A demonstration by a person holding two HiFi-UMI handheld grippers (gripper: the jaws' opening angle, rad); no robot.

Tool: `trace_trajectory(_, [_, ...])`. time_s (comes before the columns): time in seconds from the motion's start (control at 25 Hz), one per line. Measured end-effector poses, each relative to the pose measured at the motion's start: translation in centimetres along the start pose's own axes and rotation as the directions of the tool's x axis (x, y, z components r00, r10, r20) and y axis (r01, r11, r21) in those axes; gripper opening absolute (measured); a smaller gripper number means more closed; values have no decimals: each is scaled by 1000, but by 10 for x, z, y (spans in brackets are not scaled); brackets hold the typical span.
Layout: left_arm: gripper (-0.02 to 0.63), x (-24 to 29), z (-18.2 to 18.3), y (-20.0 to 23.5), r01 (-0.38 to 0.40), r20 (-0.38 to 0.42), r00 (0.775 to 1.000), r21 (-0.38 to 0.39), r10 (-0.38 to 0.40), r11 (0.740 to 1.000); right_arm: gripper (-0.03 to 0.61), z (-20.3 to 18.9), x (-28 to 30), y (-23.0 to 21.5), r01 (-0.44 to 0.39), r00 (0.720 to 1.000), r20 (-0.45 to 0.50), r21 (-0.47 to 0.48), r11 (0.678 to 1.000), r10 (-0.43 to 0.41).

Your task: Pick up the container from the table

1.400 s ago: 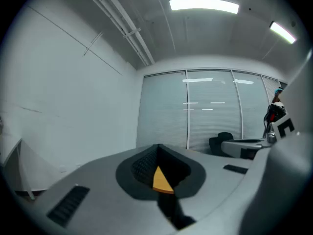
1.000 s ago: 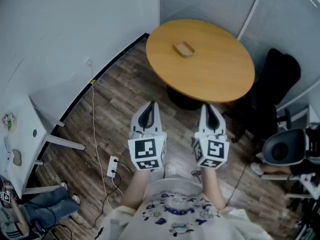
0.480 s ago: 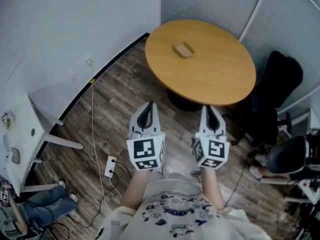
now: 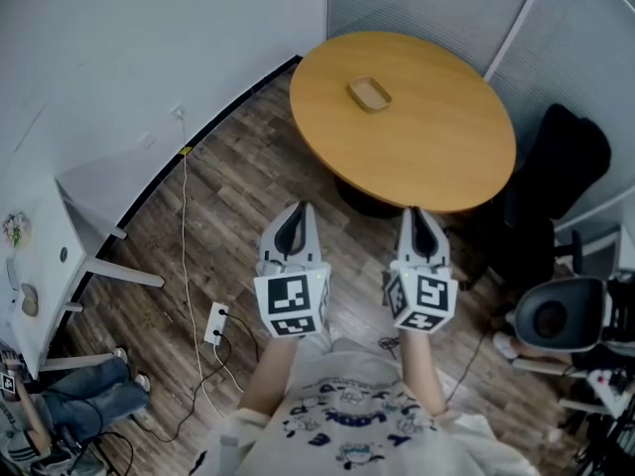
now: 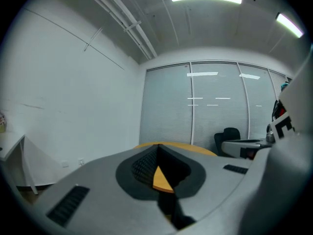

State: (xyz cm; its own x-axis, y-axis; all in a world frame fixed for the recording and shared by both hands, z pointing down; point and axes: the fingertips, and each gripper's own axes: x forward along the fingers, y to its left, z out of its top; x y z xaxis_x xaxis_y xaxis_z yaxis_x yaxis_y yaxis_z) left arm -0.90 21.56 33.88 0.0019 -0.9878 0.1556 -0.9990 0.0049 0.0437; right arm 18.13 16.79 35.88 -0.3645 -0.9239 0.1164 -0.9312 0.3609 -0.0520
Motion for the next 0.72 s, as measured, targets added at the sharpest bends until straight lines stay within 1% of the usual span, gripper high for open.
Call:
trace_trajectory(0.32, [2,48,4,16,1,-1,1000,-6,-1,1000,25,-1,50,-4,0,1000,-12,0,1000,0])
trace_trajectory(0.72, [2,144,23,46,16,6,1000,-9,-16,1000,25,13,151,-9,17,1000,-9,4,1000,-17])
